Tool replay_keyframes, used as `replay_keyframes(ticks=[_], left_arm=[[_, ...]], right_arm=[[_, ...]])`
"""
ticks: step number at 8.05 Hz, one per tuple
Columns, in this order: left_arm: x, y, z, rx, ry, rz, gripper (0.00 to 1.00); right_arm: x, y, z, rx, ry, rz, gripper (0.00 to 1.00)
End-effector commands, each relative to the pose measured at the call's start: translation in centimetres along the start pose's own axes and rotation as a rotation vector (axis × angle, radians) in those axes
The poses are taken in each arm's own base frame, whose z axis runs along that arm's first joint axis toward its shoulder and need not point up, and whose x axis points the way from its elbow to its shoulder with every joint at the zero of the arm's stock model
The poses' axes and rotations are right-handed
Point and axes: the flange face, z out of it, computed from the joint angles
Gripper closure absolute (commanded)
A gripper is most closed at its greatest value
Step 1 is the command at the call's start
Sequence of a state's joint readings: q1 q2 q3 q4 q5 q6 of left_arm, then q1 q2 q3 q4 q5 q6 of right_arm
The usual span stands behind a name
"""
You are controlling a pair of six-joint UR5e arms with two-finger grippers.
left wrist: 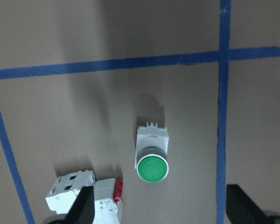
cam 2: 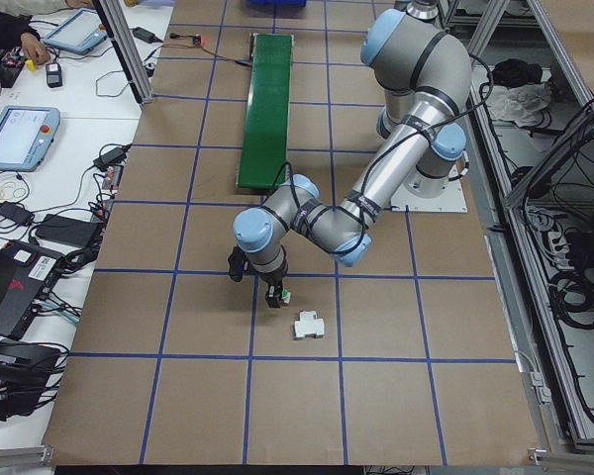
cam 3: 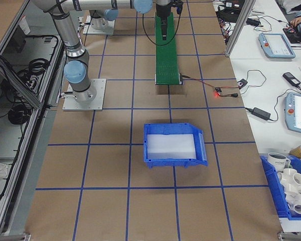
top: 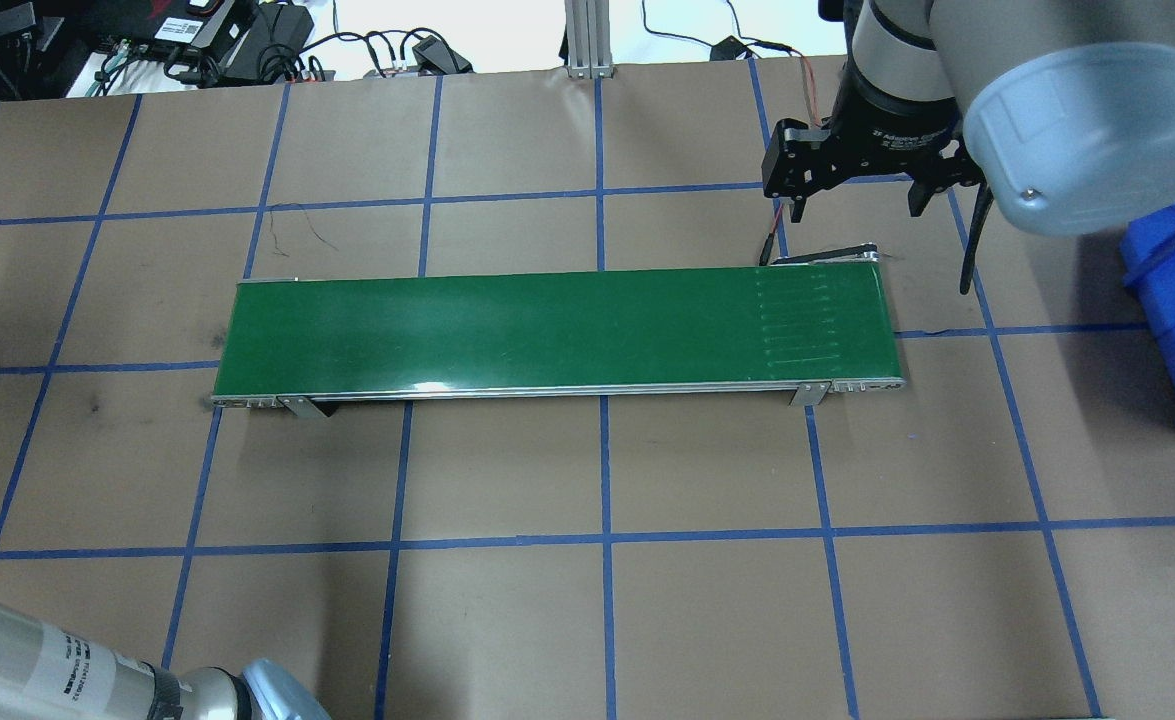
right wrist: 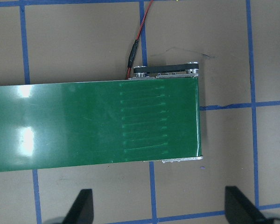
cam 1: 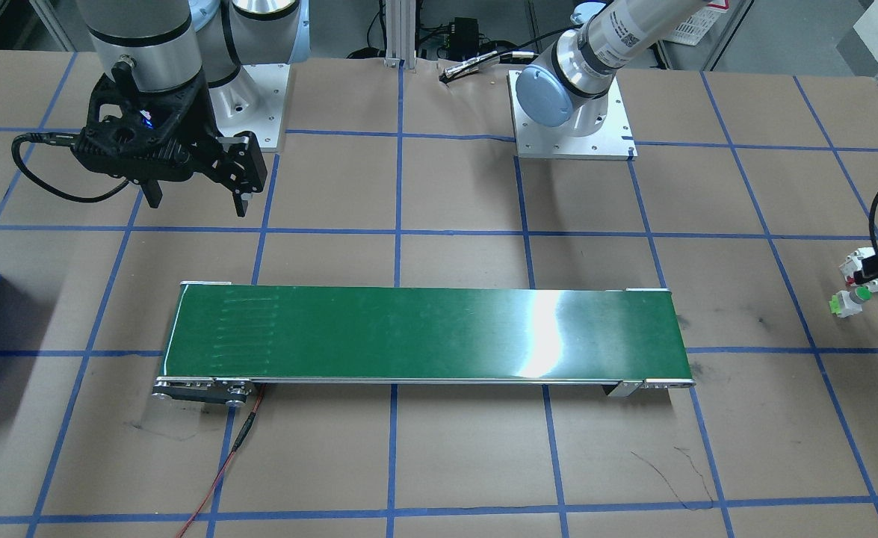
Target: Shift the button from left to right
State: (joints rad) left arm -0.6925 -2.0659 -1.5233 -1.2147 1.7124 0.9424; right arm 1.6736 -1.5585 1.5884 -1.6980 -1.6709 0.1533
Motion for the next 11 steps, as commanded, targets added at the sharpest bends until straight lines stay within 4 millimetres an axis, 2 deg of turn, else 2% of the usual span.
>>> replay_keyframes(ticks=[1, 3, 5, 9, 10, 11], left_arm=[[-1.2, -1.3, 4.0, -0.004, 0.002, 0.047, 0.0], [-1.1, -1.4, 4.6, -0.007, 0.009, 0.04, 0.0], [-1.3, -1.9, 6.4, -0.018, 0.025, 0.042, 0.0], [-1.5, -2.1, 7.7, -0.037, 0.025, 0.043, 0.0], [-1.5, -2.1, 7.7, -0.036, 0.026, 0.04, 0.16], [-1.5, -2.1, 7.7, -0.036, 0.026, 0.039, 0.43]], right_arm=[[-0.1, 0.0, 0.0, -0.001, -0.003, -0.002, 0.0], [0.0, 0.0, 0.1, -0.003, -0.003, 0.0, 0.0], [0.0, 0.0, 0.1, -0.003, -0.003, 0.0, 0.0], [0.0, 0.1, 0.2, -0.008, 0.001, 0.045, 0.0], [0.0, 0.1, 0.2, -0.008, 0.001, 0.045, 0.0], [-0.1, 0.1, 0.2, -0.008, 0.002, 0.044, 0.0]])
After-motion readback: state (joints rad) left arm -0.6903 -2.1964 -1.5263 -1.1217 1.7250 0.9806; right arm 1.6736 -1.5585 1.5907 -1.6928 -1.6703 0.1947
